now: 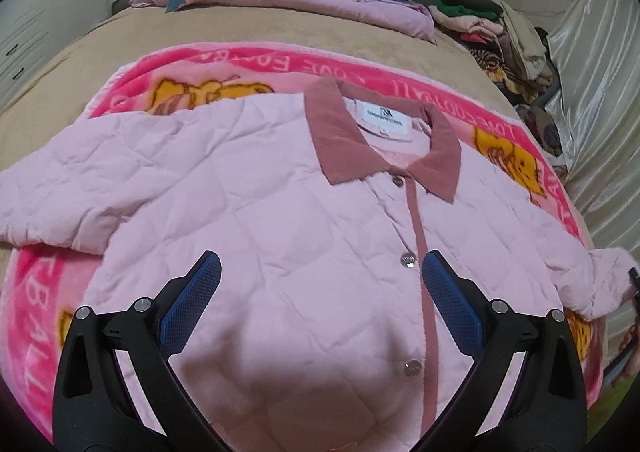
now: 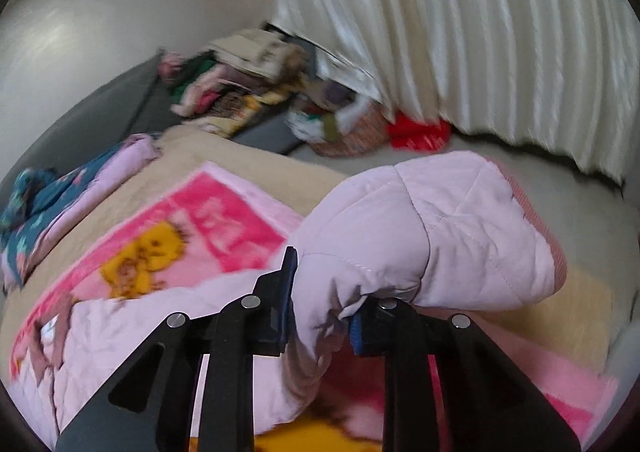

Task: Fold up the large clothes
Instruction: 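Lift the sleeve and carry it across the jacket body with the right gripper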

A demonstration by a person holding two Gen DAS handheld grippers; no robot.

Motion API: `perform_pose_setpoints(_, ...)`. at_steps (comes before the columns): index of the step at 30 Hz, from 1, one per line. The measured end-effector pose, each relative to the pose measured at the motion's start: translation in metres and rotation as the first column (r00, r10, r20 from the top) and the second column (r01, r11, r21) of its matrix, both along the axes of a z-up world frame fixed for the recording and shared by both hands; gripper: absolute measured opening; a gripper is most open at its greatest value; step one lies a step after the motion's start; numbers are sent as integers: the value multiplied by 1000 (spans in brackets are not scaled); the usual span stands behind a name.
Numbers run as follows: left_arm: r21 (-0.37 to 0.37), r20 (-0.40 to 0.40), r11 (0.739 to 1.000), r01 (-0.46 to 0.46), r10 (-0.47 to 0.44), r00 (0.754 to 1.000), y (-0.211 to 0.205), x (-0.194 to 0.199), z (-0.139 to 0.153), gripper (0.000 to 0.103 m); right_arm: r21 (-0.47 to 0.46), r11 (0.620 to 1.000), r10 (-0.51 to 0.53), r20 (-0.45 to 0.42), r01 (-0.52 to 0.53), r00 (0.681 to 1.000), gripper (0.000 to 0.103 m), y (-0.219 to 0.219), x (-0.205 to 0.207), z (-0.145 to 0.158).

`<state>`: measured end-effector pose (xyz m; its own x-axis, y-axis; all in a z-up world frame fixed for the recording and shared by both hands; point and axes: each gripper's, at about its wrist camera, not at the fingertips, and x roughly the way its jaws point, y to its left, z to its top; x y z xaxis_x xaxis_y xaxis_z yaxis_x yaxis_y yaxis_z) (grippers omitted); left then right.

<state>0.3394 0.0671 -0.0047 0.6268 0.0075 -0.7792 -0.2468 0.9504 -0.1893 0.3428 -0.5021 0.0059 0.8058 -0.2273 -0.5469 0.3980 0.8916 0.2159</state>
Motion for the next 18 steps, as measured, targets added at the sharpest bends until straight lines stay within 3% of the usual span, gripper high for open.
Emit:
perform_pose_setpoints(9, -7, 53, 1000, -15, 15, 998, 20, -14, 19, 94, -99, 972, 226, 129, -214, 965, 18, 104, -2, 67)
perform_pose_setpoints(14, 4, 144, 1000, -14, 13, 990, 32, -27, 42, 94, -122, 948, 313, 181, -294, 932, 17, 142, -4, 89)
perform_pose_setpoints(18, -36, 169, 999, -9, 15, 986, 42, -32, 52, 94, -133, 934, 352, 193, -331, 916, 17, 164, -2, 98)
